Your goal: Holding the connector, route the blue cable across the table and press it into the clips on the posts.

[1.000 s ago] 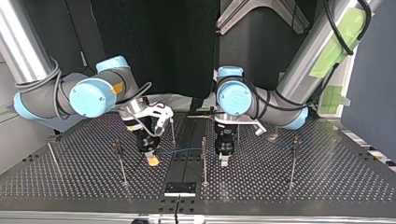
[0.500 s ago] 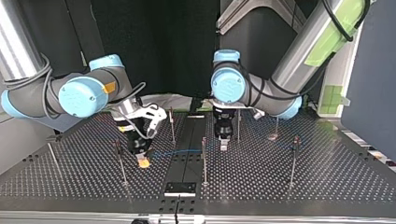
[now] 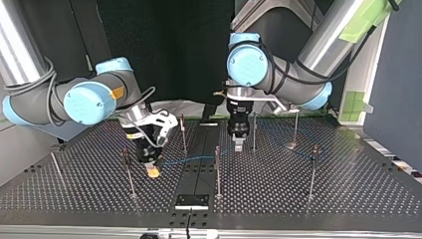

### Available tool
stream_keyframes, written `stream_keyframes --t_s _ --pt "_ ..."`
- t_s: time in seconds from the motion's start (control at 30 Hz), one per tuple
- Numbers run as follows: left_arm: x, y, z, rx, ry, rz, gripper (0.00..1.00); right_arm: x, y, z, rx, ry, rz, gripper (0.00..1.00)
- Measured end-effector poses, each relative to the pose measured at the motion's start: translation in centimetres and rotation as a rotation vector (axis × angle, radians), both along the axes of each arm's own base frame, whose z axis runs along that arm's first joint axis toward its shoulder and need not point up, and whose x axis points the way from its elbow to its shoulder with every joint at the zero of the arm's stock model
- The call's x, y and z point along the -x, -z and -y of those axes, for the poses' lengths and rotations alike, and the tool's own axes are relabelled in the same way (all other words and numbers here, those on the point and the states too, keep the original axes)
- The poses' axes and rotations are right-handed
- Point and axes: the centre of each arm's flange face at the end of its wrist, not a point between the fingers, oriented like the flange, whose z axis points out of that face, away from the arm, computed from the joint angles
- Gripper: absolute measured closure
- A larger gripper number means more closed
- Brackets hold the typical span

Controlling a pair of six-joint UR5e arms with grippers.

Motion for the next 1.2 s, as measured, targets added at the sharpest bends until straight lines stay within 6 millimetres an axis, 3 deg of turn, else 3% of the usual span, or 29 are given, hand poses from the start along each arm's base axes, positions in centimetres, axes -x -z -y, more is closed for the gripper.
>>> stream_keyframes --t_s 0.27,0.5,0.87,1.2 --pt "2.5 -3.4 0.7 0.017 0.006 0.058 0.00 0.0 0.2 0.0 -0.003 0.001 -0.002 1.00" --pt "3.2 -3.8 1.5 0.012 0.037 0.066 0.00 0.1 0.2 0.1 -0.004 0.003 0.000 1.00" --pt "5.6 -5.1 5.7 0.021 0.148 0.094 0.00 0.2 0.2 0.2 -0.004 0.003 0.003 1.00" --pt "4.7 -4.8 8.9 -0.006 0.175 0.070 0.00 0.2 0.2 0.2 -0.005 0.003 0.004 1.00"
